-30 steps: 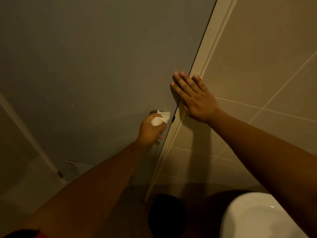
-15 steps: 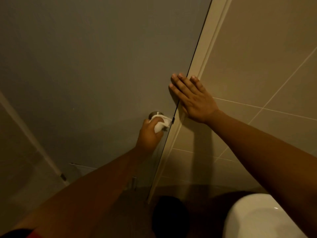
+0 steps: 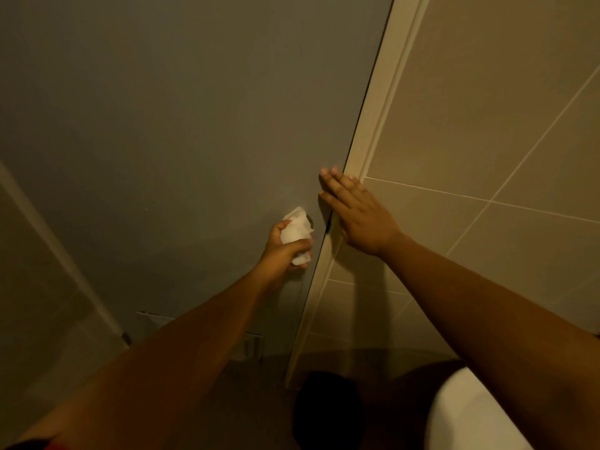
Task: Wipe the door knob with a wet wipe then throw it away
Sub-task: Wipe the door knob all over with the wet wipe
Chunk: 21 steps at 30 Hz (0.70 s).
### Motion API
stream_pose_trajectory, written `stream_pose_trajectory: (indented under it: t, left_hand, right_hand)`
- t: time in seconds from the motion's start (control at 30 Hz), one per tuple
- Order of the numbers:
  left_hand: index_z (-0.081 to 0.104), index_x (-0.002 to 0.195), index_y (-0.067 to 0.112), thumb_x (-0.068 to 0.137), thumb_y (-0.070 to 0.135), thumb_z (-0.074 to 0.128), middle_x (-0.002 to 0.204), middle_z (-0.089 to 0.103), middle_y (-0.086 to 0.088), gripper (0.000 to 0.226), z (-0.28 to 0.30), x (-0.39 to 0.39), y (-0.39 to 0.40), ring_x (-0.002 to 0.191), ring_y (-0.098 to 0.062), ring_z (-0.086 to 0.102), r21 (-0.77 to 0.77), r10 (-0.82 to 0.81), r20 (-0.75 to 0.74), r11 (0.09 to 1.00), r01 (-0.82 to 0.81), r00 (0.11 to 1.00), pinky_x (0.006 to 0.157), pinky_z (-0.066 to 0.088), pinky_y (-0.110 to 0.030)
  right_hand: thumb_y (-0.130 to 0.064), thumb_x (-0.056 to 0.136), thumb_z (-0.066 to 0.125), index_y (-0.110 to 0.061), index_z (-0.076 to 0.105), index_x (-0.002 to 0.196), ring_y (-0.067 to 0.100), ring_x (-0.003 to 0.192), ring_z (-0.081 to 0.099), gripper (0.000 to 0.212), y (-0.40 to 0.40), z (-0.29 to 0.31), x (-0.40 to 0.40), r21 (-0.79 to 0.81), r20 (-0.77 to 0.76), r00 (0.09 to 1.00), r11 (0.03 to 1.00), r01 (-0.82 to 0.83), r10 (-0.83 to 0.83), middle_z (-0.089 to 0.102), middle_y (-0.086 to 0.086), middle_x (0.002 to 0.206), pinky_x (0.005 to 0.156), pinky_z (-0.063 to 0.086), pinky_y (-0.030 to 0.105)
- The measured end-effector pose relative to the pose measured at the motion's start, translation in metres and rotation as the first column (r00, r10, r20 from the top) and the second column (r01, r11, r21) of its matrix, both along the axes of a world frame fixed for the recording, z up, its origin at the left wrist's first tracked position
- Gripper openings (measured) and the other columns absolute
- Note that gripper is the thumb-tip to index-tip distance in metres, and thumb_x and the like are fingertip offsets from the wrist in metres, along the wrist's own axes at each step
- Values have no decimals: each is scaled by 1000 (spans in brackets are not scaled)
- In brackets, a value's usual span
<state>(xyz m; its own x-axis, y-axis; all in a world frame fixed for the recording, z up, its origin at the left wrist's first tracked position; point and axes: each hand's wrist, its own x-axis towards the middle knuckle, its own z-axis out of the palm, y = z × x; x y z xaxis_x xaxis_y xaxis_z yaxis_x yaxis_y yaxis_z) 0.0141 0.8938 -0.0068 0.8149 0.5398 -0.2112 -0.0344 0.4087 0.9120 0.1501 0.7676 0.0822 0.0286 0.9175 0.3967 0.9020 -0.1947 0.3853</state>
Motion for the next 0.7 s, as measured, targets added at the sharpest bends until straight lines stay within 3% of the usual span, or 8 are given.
stream_pose_trajectory:
  t: [0.17,0.27,0.33,0.37,0.43,0.5,0.6,0.7]
  left_hand:
    - [39,138,28,89,1,54,133,47,-10,59,4,-17,12,109,-33,58,117,-55,-49,991,61,997,65,57,-37]
    - [43,143,19,92,2,47,141,46,-14,54,5,-19,18,124,-38,50,241,0,-86,970,21,996,84,54,-38]
    - [46,141,8,96,14,48,141,47,-14,46,12,-16,24,126,-34,49,269,77,-182,963,-26,980,97,47,-37]
    - [48,140,8,96,26,51,138,48,-11,48,12,-15,27,122,-30,51,281,124,-253,958,-50,960,95,47,-34]
    - [59,129,25,89,42,55,130,48,-6,43,1,-17,36,111,-23,55,409,172,-247,911,-58,954,91,50,-33]
    - [69,105,43,85,42,56,126,51,-13,23,-12,-17,44,111,-28,58,562,172,-239,827,-8,956,99,51,-43]
    - [70,113,26,89,39,57,127,46,-15,30,-7,-18,43,114,-30,56,578,170,-245,816,3,954,101,50,-41]
    - [65,121,18,94,30,57,127,38,-13,30,10,-20,36,112,-25,51,627,182,-218,779,-5,959,102,46,-32]
  right_hand:
    - [-1,80,59,-5,48,140,35,144,31,62,-7,-24,-13,-22,-144,989,999,28,-31,38,17,153,118,18,44]
    - [-16,85,39,-8,49,140,34,140,38,57,0,-32,-29,-39,-274,959,998,57,-66,45,15,149,114,29,44]
    - [-26,87,31,-7,49,140,33,135,42,59,9,-38,-38,-30,-360,931,998,55,-62,49,15,145,113,33,44]
    - [-27,90,33,-7,49,140,33,132,44,56,14,-42,-42,-13,-420,906,998,63,-62,50,15,144,112,35,43]
    - [-27,97,39,-9,51,138,30,125,49,46,23,-49,-48,41,-576,814,992,115,-71,54,14,137,108,40,40]
    - [-29,100,44,-10,58,130,23,111,56,38,33,-53,-55,118,-722,689,968,224,-71,59,11,125,95,44,27]
    - [-21,94,61,-9,68,116,10,89,55,27,46,-55,-66,229,-888,460,873,430,6,59,3,107,76,38,2]
    - [-7,88,66,-8,74,101,11,86,60,16,47,-54,-67,215,-972,211,748,628,102,69,7,100,83,49,17]
